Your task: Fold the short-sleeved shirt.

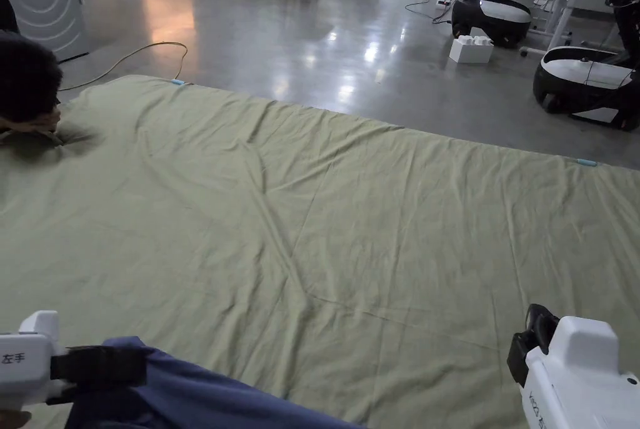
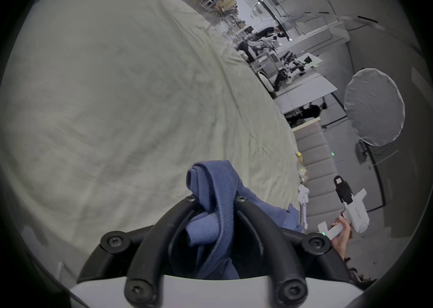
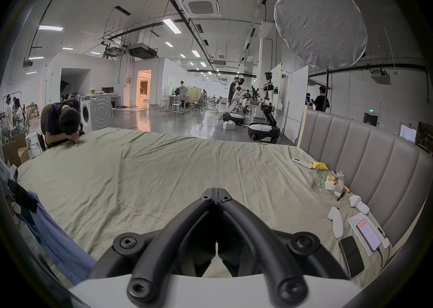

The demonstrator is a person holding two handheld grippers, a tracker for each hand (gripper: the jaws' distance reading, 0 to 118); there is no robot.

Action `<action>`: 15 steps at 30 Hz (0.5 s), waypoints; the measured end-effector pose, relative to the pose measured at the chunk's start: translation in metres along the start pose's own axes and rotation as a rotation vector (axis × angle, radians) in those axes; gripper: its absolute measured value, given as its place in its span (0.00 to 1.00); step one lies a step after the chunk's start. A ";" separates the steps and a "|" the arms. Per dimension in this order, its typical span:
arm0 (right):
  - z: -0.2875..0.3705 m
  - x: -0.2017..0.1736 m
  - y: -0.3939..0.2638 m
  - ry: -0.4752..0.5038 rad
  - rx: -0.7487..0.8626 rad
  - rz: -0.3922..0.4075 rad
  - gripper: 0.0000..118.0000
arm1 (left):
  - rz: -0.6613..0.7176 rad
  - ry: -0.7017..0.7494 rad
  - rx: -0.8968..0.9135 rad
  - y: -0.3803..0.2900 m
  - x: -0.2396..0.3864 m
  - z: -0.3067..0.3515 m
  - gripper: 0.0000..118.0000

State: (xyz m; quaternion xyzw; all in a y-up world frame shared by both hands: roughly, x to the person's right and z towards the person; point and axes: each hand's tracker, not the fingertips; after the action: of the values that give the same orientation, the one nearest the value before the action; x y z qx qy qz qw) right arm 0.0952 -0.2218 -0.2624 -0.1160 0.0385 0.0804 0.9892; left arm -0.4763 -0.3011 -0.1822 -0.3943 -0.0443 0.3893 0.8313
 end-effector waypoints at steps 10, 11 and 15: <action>-0.006 0.000 -0.007 0.029 -0.017 -0.035 0.01 | -0.031 0.173 -0.034 -0.002 0.048 0.006 0.15; -0.006 0.001 -0.007 0.032 -0.017 -0.038 0.01 | -0.037 0.175 -0.044 -0.004 0.058 0.004 0.15; -0.005 0.003 -0.009 0.038 -0.016 -0.043 0.01 | -0.112 0.130 -0.086 -0.009 0.100 -0.009 0.15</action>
State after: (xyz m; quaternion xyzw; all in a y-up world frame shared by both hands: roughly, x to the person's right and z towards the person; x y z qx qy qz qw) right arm 0.0988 -0.2310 -0.2657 -0.1263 0.0542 0.0573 0.9889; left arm -0.3976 -0.2421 -0.2053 -0.4511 -0.0291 0.3136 0.8351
